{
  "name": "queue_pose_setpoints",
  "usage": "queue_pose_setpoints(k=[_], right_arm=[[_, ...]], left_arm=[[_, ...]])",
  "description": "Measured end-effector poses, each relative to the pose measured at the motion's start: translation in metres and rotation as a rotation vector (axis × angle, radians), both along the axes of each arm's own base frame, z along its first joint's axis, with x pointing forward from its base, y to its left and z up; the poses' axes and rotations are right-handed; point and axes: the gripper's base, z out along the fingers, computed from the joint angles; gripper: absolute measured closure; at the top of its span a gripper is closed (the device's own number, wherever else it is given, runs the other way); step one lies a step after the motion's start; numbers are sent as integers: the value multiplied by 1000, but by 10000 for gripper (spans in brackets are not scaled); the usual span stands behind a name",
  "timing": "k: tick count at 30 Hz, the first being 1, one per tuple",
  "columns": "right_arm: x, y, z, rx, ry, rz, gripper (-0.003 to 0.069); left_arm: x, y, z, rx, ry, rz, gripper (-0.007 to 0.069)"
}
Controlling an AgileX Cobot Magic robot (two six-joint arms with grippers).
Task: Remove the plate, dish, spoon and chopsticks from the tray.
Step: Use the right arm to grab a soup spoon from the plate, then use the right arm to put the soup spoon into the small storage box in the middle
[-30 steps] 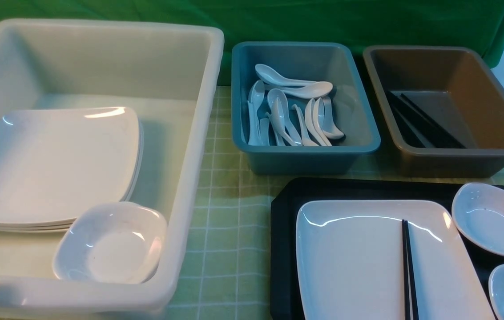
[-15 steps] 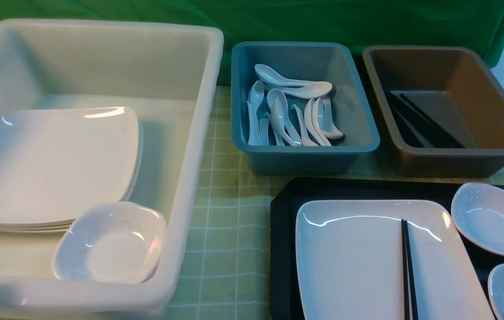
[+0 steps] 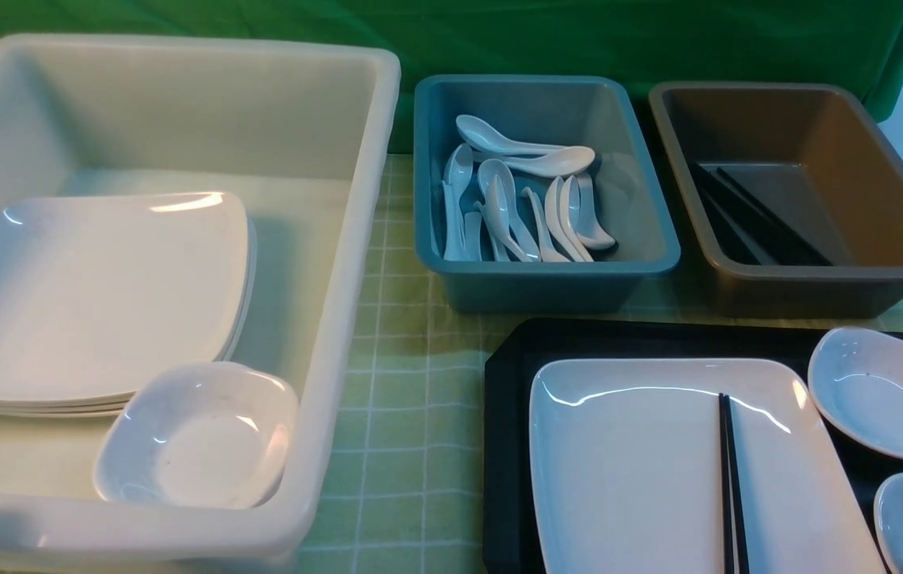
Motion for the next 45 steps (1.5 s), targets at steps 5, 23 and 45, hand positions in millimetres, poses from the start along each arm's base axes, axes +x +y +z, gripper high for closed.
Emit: queue_pose_setpoints(k=[5, 23, 45], right_arm=[[4, -1, -15, -16, 77, 40, 200], [-10, -5, -30, -50, 164, 107, 554], [53, 123, 148, 537, -641, -177, 554]], left_arm=[[0, 0, 0, 0, 0, 0, 403], [0, 0, 0, 0, 0, 0, 403], [0, 0, 0, -1, 0, 0, 403]])
